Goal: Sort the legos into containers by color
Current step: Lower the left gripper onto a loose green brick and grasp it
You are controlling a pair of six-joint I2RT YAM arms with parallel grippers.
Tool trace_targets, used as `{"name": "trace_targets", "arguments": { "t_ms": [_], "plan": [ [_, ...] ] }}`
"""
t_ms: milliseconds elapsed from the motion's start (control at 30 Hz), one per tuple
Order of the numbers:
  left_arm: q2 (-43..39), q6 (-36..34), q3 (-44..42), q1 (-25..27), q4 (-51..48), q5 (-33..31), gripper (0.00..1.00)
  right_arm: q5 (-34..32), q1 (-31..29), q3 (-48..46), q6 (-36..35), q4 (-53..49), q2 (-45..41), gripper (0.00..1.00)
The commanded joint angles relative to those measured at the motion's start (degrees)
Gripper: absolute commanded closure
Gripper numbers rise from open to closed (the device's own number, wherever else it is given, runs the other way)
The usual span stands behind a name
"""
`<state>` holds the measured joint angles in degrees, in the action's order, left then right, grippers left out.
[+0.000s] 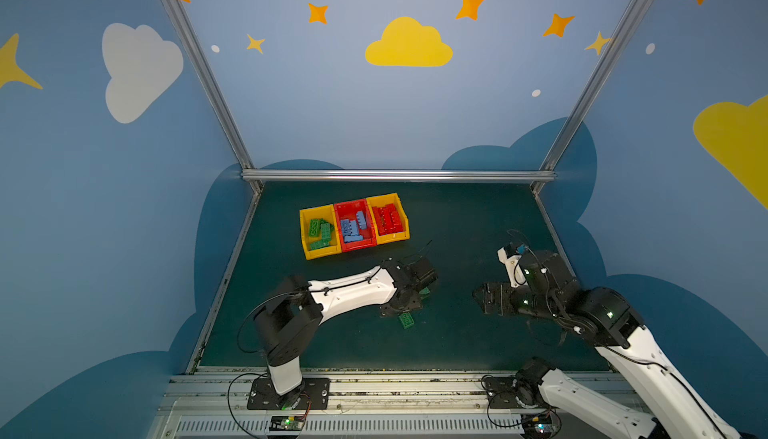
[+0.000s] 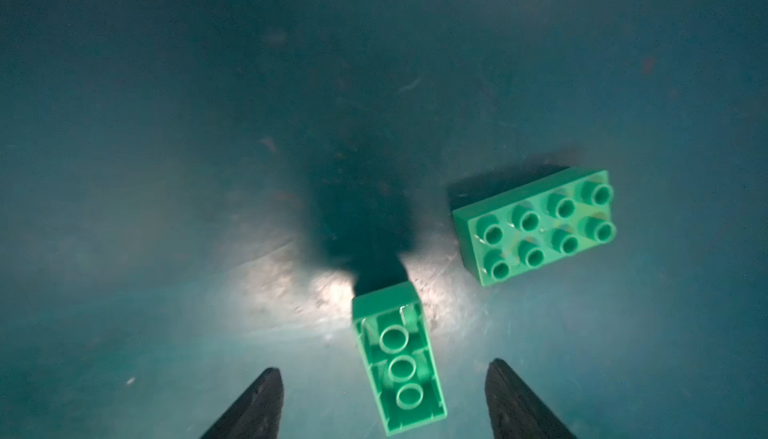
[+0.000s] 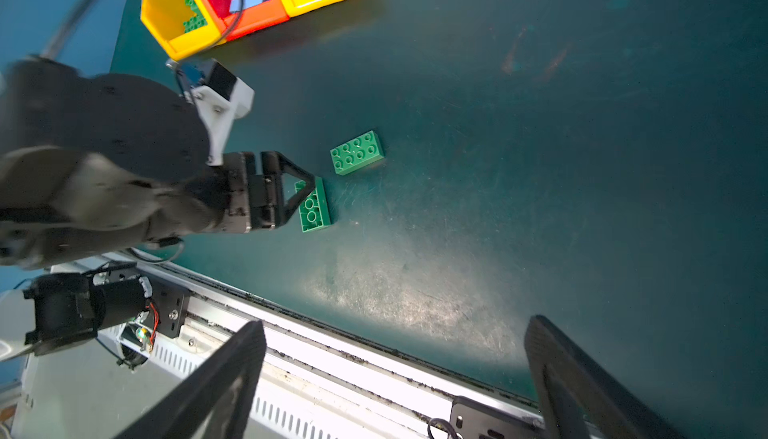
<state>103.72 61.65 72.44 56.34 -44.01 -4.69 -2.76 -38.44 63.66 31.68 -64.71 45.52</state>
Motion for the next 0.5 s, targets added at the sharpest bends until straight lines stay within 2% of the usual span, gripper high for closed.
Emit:
{"name": "trace_targets", "arguments": {
  "t_ms": [0, 200, 333, 467],
  "plan": [
    [1.44, -1.07, 1.21, 0.02, -0.04, 1.73, 0.24, -1.60, 0.16, 1.30, 4.26, -3.30, -1.40, 0.05],
    [2.97, -2.13, -0.33, -0.09, 0.80, 3.77, 0.25, -2.51, -0.11, 2.61, 7.47, -6.91, -2.90, 0.05],
    [3.67, -1.86, -2.55, -0.04, 3.21, 6.68, 0.29, -2.08, -0.32, 2.50, 9.39, -7.86, -3.95, 0.05],
    [3.92, -2.84, -3.30, -0.11, 3.37, 6.70, 0.32, -1.53, -0.69, 2.09, 10.50, -7.53, -4.71, 0.05]
  ]
}}
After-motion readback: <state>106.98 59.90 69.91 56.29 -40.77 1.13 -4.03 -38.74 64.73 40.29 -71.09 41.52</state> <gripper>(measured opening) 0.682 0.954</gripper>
